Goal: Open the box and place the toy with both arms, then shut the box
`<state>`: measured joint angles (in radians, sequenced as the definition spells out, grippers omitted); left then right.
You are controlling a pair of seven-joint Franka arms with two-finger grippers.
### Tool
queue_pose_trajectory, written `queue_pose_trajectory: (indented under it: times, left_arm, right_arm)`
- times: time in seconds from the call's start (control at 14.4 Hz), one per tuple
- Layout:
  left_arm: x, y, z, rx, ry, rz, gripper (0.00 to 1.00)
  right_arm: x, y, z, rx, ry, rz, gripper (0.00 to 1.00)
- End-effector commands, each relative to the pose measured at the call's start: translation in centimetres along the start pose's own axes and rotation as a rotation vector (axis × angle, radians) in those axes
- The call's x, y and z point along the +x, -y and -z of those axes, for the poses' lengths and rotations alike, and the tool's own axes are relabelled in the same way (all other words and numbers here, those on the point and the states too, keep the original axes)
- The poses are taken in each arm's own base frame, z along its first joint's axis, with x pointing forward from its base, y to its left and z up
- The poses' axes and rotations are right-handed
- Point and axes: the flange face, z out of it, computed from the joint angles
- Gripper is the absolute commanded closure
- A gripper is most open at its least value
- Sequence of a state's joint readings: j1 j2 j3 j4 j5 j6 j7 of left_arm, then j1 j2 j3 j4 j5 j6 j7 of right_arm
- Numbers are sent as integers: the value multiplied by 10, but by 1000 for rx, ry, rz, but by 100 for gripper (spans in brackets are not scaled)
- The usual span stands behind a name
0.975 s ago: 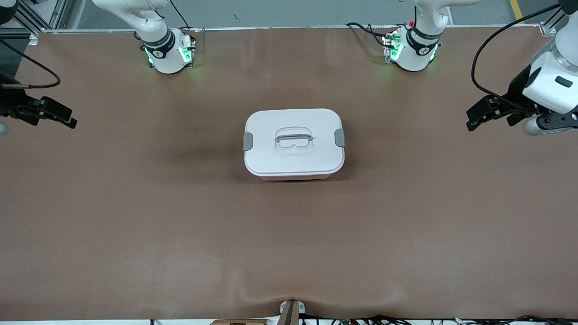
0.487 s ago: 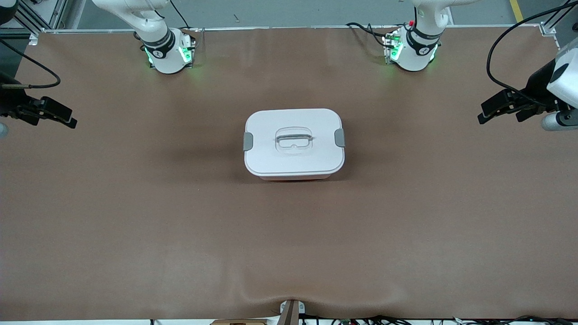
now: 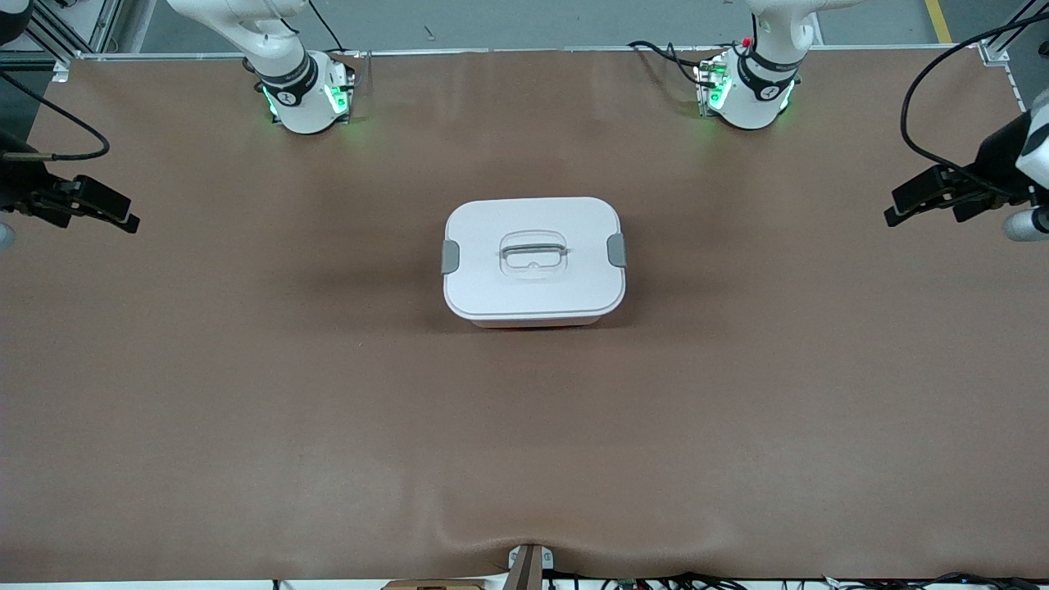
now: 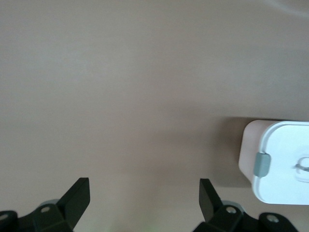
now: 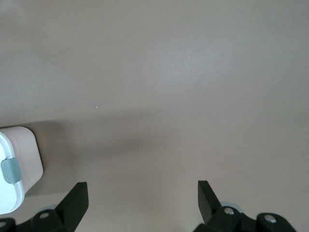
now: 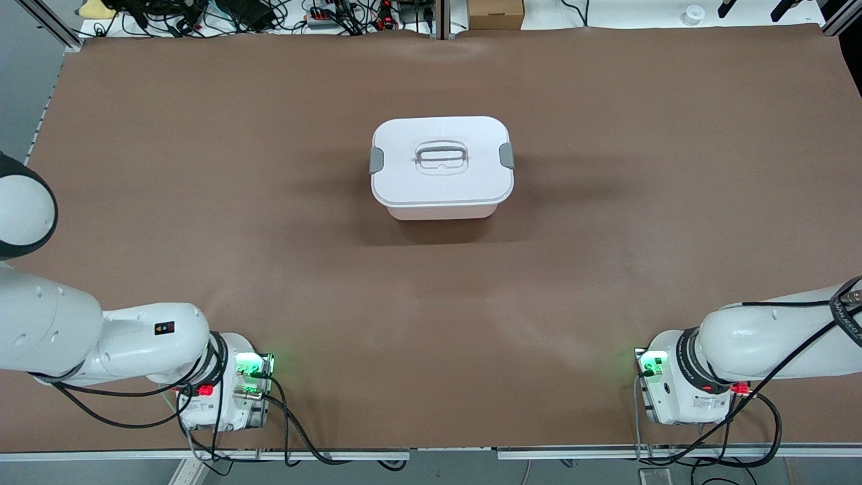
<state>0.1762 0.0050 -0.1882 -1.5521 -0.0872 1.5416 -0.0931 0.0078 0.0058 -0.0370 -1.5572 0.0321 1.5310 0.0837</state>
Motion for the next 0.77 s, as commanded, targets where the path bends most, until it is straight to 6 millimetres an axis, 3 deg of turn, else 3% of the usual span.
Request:
queue_pose_trajectory:
  times: [0.0, 0.7]
  left_arm:
    - [-8, 15, 3, -12, 6, -25, 0]
    - [-10, 33, 1, 7, 36, -26, 0]
  right_arm:
    - [-4, -4, 3, 10, 2, -9, 0]
    - [-3, -12, 1, 13, 4, -26, 0]
